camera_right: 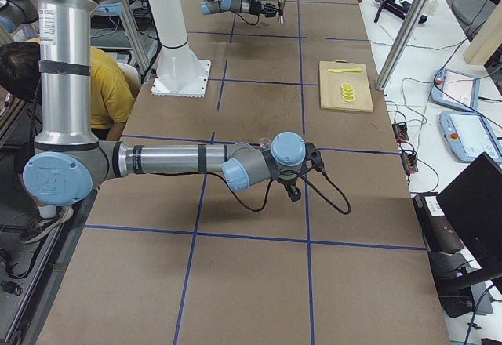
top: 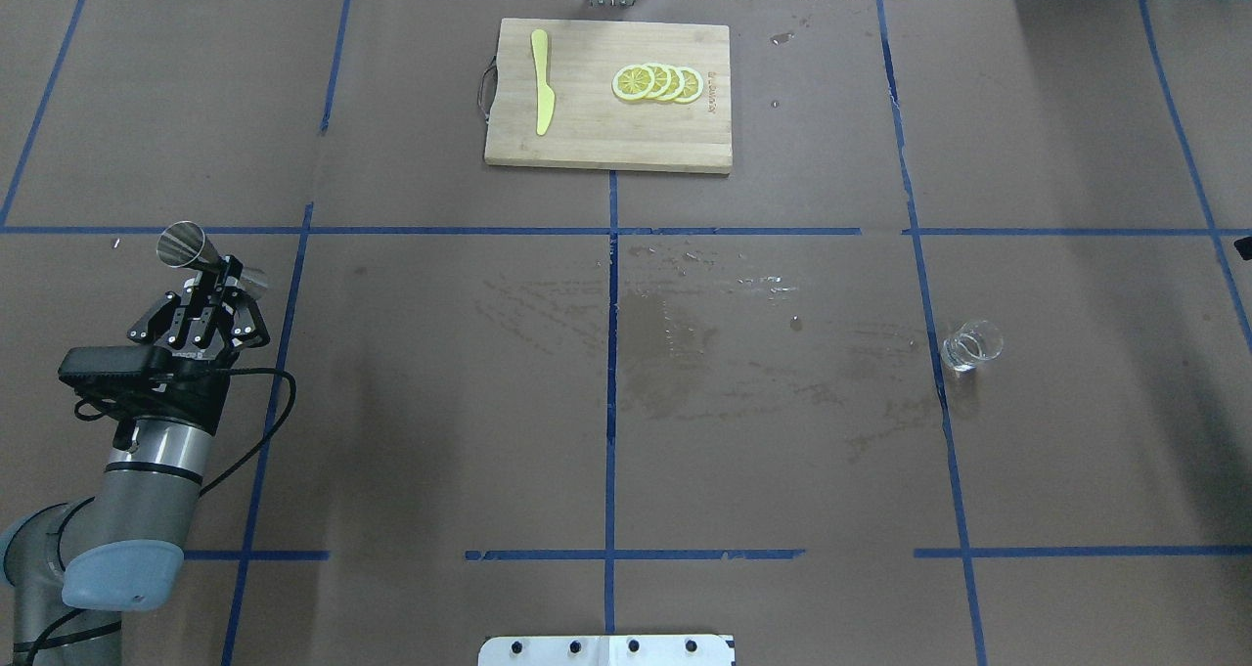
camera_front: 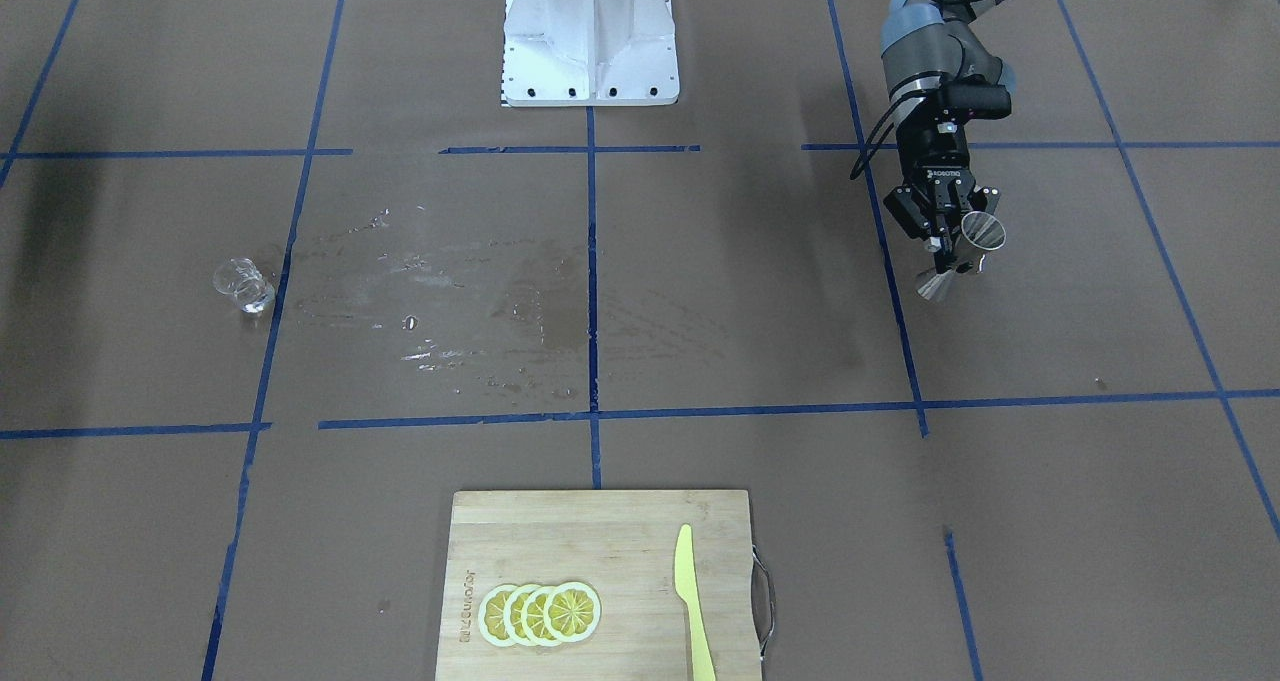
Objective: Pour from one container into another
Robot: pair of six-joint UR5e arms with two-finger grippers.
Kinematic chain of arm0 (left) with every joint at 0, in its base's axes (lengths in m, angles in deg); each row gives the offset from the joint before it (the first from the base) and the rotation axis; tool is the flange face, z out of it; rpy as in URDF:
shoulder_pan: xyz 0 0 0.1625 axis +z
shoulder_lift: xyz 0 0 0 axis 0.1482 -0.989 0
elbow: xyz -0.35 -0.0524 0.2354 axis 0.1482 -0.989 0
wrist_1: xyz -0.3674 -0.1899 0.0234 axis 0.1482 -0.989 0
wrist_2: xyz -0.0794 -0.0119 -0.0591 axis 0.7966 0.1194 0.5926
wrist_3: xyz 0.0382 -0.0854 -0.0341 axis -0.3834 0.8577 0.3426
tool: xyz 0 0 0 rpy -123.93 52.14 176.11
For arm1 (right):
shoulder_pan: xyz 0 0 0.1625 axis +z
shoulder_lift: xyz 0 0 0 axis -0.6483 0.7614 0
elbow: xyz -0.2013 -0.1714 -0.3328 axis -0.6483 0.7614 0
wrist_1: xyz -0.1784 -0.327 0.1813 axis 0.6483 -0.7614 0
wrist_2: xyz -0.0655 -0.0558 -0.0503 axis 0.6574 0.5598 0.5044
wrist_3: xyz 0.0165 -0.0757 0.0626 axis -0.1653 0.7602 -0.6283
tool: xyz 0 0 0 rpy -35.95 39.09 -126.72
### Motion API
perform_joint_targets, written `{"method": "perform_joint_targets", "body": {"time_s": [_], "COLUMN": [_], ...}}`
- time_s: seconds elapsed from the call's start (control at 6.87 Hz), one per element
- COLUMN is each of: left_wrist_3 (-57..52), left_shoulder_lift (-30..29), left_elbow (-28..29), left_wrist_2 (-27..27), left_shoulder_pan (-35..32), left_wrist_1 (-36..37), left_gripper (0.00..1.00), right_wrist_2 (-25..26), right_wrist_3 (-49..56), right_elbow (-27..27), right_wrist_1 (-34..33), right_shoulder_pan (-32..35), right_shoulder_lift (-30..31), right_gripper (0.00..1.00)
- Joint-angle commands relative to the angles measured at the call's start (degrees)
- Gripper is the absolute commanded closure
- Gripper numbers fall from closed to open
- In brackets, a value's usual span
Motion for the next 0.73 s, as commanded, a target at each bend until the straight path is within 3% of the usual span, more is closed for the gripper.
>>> {"method": "perform_joint_targets", "body": {"time_s": [0.0,0.15,0.29,0.44,0.58], "left_wrist_3": [-3.74,-6.27,-6.47,-6.56,-6.56], "left_shoulder_lift": [-2.99,-5.00,-5.72,-5.73,-5.73], "left_elbow": [0.89,1.76,1.77,1.77,1.77], "left_wrist_2": [0.83,0.83,1.79,3.37,4.69], "left_shoulder_pan": [0.38,0.20,0.11,0.03,-0.15], "left_wrist_1": [-0.28,-0.10,-0.18,-0.10,-0.09], "left_gripper": [1.00,1.00,1.00,1.00,1.00], "right_wrist_2": [3.09,10.34,22.94,31.94,33.77], "right_wrist_3": [-4.88,-21.20,-38.16,-46.77,-49.55], "right_elbow": [0.02,-0.06,0.02,-0.41,-3.11], "right_wrist_1": [7.74,20.15,34.98,41.65,41.90], "right_shoulder_pan": [-2.86,-9.75,-19.65,-26.71,-28.96], "right_shoulder_lift": [-0.68,-0.07,1.15,2.99,4.49], "right_gripper": [0.00,0.00,0.00,0.00,0.00]}}
